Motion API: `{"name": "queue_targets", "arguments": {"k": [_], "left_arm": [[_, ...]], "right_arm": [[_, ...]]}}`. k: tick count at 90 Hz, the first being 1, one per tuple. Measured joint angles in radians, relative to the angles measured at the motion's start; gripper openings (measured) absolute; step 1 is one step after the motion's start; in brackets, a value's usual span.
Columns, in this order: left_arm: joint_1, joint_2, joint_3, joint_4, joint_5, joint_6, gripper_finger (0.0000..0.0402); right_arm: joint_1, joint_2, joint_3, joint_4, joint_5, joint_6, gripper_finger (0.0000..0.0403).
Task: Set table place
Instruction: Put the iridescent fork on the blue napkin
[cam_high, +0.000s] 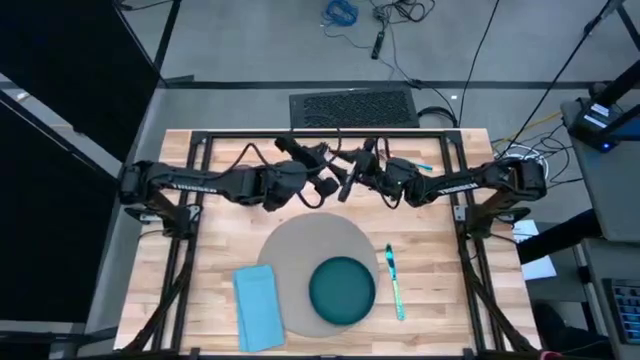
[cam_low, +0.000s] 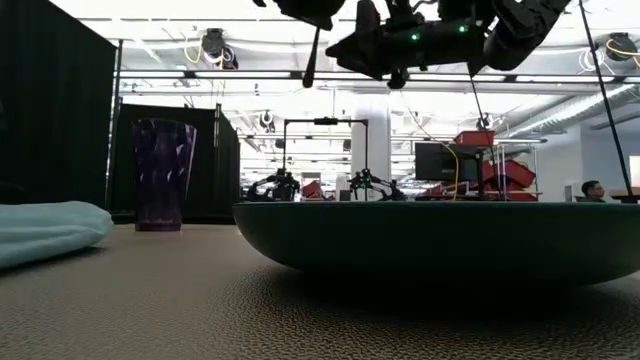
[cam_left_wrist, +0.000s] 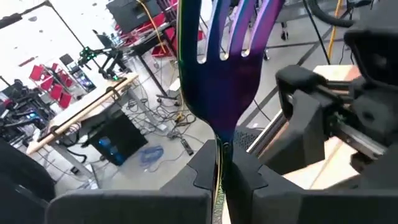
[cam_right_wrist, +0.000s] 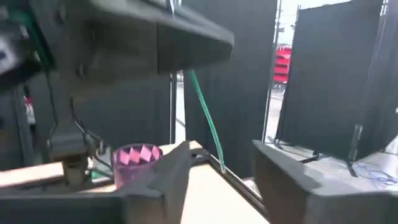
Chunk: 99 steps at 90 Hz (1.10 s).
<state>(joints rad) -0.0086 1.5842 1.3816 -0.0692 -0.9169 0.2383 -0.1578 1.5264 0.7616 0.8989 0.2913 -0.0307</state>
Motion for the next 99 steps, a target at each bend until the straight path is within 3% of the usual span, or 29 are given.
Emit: {"name": "queue_targets", "arguments": {"k": [9,19,33,40,54,63,81,99], "left_arm": [[-0.004,-0.012,0.029,-0.008,-0.028,0.057,0.0001],[-0.035,-0.056,0.101,-0.134,-0.065,0.054,0.0001],[-0.072,-0.164,0.205,-0.544,-0.065,-0.226,0.0001],[-0.085,-0.221,0.236,-0.764,0.008,-0.439,0.0001],[-0.098,-0.308,0.248,-1.147,0.307,-0.893,0.0001],[-0.127,-0.313,0.247,-1.305,0.486,-1.130,0.0001],[-0.269,-0.287,0.247,-1.381,0.735,-1.523,0.0000],[-0.500,-0.240,0.202,-1.382,0.799,-1.935,0.0000]], "right_arm": [[-0.025,-0.030,0.000,-0.039,0.061,-0.024,0.0211],[-0.063,-0.103,0.000,-0.158,0.144,-0.045,0.0213],[-0.117,-0.241,0.000,-0.402,0.180,0.026,0.0200],[-0.136,-0.295,0.000,-0.497,0.183,0.063,0.0193],[-0.140,-0.349,0.000,-0.621,0.156,0.095,0.0184],[-0.140,-0.353,0.000,-0.691,0.120,0.134,0.0179],[-0.135,-0.348,0.000,-0.797,0.089,0.226,0.0168],[-0.095,-0.349,0.000,-0.829,0.064,0.247,0.0157]]}}
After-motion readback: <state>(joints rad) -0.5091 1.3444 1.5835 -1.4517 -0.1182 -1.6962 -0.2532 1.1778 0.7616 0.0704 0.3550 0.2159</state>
